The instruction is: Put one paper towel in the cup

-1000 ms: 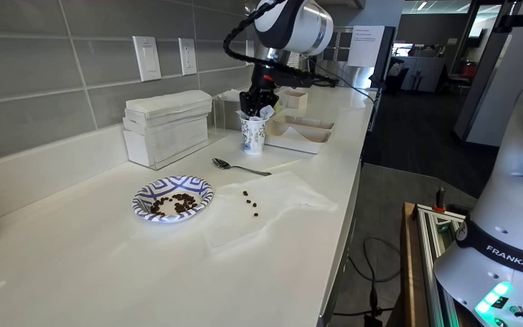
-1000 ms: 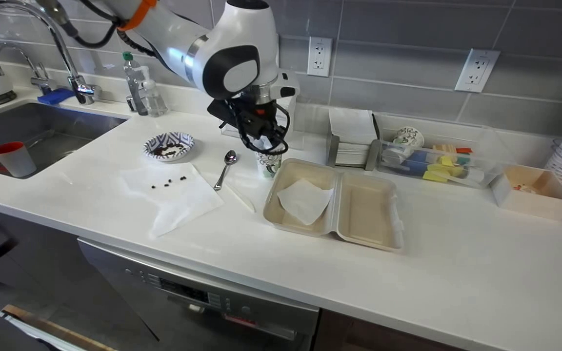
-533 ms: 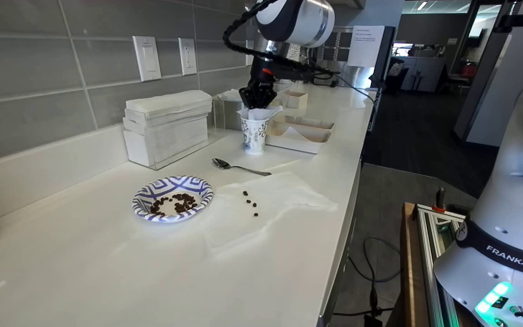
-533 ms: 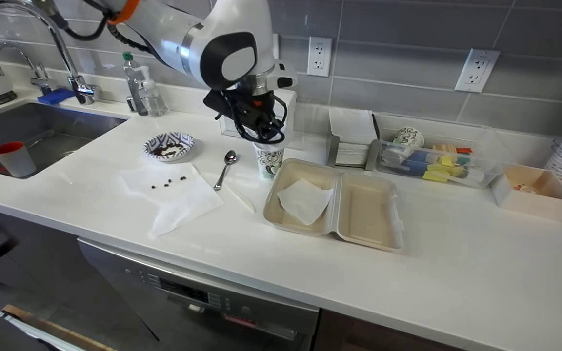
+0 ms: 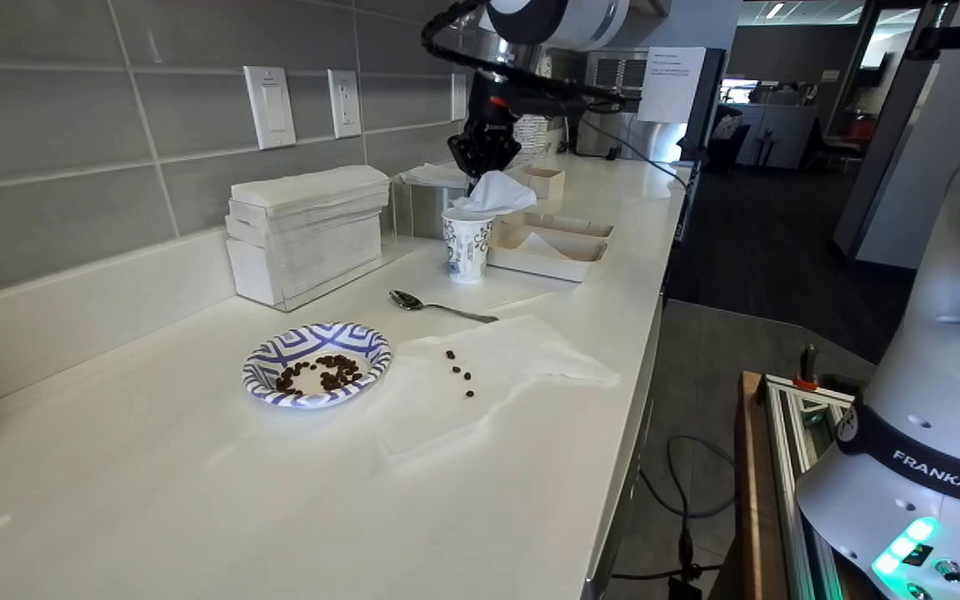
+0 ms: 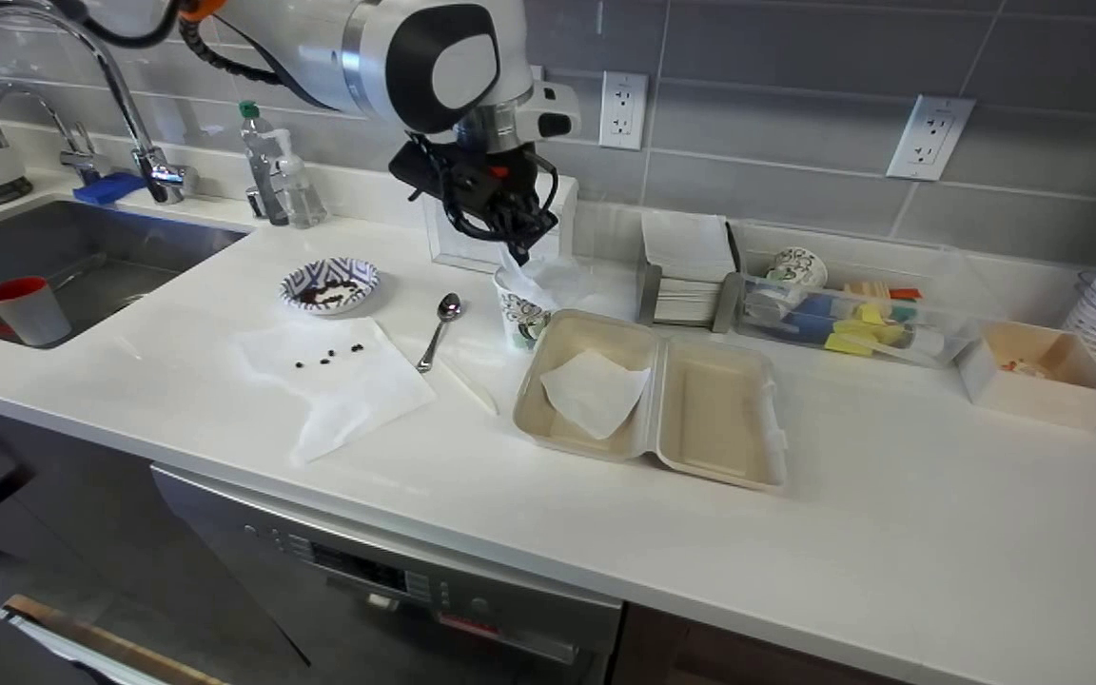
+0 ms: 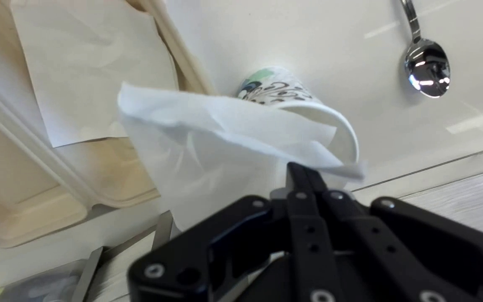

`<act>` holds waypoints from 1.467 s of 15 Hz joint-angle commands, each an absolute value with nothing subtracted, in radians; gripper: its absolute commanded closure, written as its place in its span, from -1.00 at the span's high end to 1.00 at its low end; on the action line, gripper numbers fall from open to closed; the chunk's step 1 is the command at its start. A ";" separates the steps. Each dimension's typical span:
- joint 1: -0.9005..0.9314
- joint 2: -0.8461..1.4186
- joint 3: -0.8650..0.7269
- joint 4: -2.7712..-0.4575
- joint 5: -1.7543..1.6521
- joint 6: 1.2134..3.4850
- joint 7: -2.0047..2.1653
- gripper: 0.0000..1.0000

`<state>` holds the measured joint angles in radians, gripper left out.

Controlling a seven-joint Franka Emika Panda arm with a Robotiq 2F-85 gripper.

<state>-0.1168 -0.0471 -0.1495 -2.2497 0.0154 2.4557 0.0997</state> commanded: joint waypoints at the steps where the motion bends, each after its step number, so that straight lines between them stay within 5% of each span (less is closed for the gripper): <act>1: -0.125 -0.068 -0.140 -2.242 -0.006 2.411 0.135 -1.00; 22: -0.139 0.188 -0.142 -2.175 0.070 2.508 0.078 -1.00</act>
<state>-0.1277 0.1337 -0.1455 -2.1995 0.0415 2.4959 0.0993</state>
